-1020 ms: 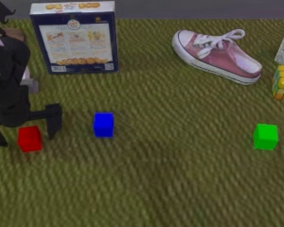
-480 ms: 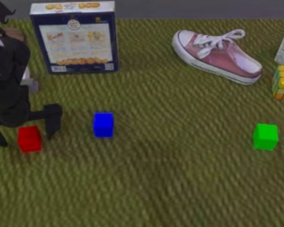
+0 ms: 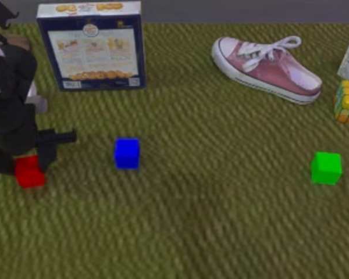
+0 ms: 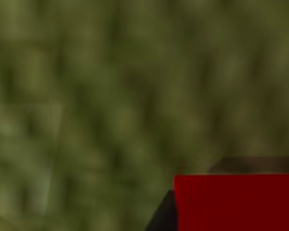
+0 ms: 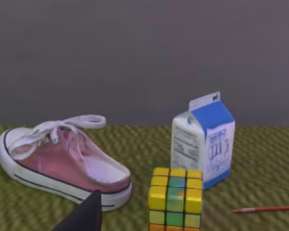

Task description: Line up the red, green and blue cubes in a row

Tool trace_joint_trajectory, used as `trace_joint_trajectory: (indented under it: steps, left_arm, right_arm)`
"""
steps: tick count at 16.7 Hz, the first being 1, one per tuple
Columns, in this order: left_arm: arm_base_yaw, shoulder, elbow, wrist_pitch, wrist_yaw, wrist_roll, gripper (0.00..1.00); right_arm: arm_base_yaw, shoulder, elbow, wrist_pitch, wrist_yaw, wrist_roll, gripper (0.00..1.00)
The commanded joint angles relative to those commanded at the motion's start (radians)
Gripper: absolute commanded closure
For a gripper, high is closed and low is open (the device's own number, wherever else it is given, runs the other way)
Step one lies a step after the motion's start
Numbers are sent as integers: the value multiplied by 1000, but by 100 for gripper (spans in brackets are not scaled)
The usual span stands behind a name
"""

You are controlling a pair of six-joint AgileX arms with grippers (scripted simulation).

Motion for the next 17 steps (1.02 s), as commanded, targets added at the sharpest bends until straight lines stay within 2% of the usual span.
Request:
trace_joint_trajectory:
  steps: [10, 17]
  left_arm:
    - [3, -47, 28, -38, -10, 6, 100]
    - [19, -141, 155, -266, -10, 3, 100]
  right_arm:
    - [0, 0, 0, 0, 0, 0, 0]
    - [0, 0, 0, 0, 0, 0, 0]
